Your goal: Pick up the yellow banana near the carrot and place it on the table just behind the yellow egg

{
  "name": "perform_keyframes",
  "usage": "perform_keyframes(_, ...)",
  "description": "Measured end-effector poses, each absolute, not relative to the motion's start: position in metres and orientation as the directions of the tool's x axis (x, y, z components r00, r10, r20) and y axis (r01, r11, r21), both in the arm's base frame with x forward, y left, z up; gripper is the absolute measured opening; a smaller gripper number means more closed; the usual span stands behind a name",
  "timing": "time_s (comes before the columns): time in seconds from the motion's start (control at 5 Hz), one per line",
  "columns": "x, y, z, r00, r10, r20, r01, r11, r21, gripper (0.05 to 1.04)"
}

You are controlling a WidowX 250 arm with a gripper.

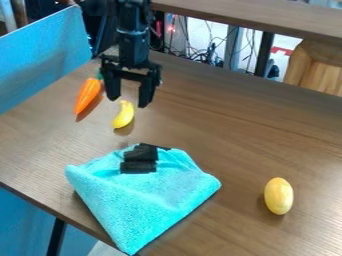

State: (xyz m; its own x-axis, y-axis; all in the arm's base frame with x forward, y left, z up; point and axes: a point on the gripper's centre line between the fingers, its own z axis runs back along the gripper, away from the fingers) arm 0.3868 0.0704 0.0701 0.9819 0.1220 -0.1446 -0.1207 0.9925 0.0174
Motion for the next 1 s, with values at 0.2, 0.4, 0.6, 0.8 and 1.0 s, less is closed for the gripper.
perform_keyframes(0.2,0.395,0.082,0.059,0.978,0.105,-0.182,-0.104,0.994,0.013,1.000)
perform_keyframes(0.4,0.393,0.085,0.047,0.972,0.098,-0.216,-0.100,0.995,0.001,1.000)
perform_keyframes(0.6,0.392,0.086,0.034,0.961,0.105,-0.255,-0.106,0.994,0.008,1.000)
perform_keyframes(0.8,0.394,0.083,0.025,0.961,0.134,-0.242,-0.138,0.990,0.003,0.969)
perform_keyframes(1.0,0.395,0.083,0.025,0.961,0.154,-0.230,-0.154,0.988,0.017,0.883)
